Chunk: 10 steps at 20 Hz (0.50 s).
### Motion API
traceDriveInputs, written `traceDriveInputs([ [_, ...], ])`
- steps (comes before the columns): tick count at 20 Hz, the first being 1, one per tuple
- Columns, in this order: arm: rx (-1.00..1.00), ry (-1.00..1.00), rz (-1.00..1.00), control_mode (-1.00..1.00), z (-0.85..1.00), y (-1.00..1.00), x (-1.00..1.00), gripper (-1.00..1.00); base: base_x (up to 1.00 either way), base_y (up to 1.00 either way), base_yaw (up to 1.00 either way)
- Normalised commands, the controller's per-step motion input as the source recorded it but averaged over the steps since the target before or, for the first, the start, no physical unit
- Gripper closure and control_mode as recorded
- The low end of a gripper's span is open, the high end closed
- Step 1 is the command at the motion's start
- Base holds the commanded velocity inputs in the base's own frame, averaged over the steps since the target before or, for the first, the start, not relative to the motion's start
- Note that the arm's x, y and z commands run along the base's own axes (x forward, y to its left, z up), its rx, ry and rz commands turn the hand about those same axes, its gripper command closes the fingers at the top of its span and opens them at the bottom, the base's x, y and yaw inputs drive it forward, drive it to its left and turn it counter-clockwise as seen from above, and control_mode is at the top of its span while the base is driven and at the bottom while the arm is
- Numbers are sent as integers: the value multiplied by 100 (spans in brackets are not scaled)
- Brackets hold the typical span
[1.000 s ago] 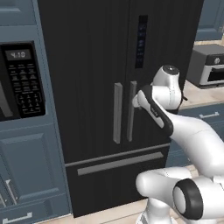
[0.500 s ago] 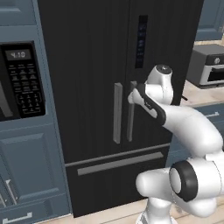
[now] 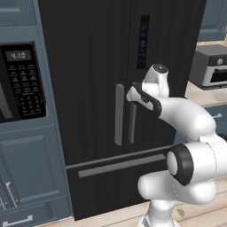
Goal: Retrieve the butter from the fridge and place it on a plate on the dining table. Then retrieve the butter knife by the fridge and place it near the plate.
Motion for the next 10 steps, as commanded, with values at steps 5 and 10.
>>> traceDriveInputs([
  [5, 0, -1, 0, -100, -18, 0, 43, -100, 0, 0, 0],
  [10, 0, -4, 0, -100, -10, 1, 41, -100, 0, 0, 0],
])
